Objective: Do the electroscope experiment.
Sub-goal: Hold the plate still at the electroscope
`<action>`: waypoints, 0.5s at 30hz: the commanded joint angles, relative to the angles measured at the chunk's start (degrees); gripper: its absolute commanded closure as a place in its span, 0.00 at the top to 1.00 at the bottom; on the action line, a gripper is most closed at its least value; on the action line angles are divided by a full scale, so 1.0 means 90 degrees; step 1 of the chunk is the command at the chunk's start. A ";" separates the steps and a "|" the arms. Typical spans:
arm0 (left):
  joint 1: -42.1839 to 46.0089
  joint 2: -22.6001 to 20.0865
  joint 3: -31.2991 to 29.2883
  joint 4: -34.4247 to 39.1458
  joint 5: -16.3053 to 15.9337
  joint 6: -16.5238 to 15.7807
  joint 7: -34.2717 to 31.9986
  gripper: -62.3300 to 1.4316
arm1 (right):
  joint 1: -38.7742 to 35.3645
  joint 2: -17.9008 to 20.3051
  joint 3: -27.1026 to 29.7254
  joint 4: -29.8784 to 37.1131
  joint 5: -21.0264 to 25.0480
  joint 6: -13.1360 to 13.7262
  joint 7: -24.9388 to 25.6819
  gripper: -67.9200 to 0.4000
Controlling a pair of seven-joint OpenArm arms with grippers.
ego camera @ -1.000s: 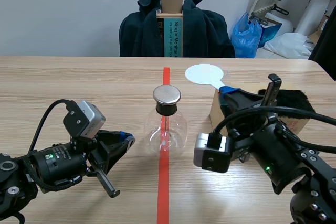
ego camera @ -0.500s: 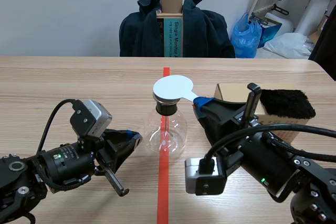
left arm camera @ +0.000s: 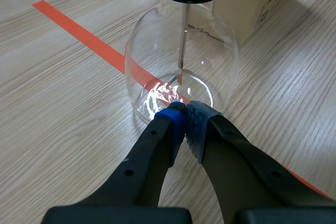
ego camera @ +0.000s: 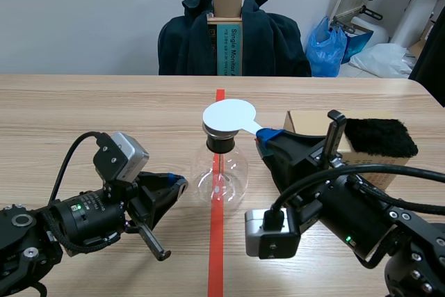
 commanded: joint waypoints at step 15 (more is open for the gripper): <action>0.0049 -0.0107 -0.0066 0.0172 -0.0039 0.0012 0.0080 0.05 | 0.0078 0.0083 0.0046 0.0080 0.0022 -0.0095 -0.0046 0.02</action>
